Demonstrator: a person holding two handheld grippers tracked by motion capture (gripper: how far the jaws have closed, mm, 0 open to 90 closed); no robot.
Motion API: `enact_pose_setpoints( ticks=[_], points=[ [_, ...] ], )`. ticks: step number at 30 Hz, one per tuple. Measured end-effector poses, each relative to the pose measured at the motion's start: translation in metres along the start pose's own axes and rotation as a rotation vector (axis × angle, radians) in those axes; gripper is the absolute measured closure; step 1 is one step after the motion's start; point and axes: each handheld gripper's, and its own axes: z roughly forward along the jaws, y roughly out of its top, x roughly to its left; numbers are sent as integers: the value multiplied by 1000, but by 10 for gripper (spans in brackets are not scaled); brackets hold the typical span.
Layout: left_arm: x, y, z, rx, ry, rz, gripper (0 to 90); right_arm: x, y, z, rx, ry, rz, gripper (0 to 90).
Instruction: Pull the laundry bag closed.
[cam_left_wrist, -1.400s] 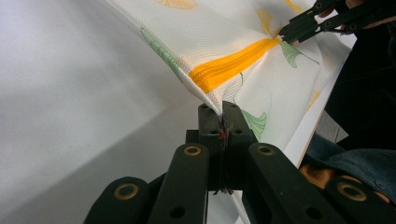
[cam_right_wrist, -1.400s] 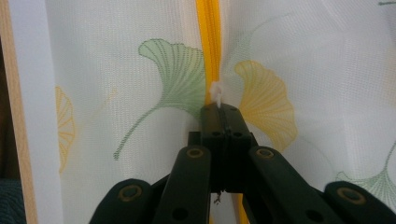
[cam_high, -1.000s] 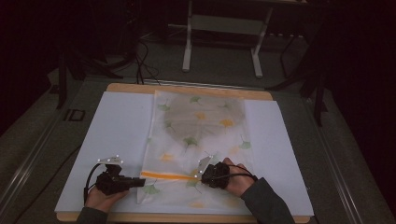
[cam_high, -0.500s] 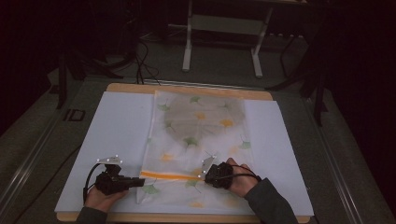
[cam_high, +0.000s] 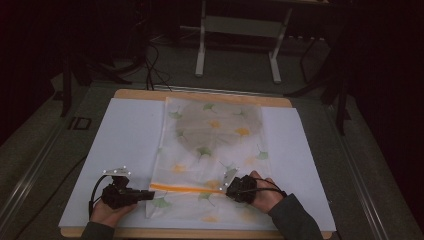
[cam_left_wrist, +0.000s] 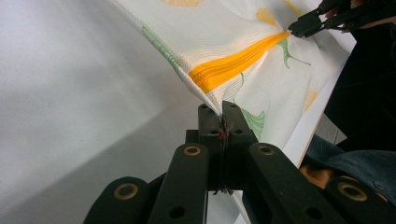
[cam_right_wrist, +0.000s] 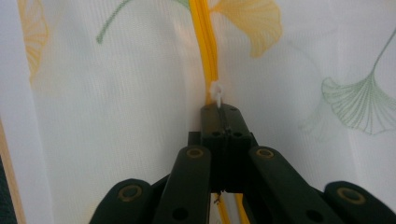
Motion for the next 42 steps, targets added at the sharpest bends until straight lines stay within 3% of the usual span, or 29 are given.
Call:
enact_pose_setpoints(
  ticks=[42],
  points=[
    [1, 0, -1, -7, 7, -1, 891, -6, -30, -16, 24, -33, 35, 900]
  ],
)
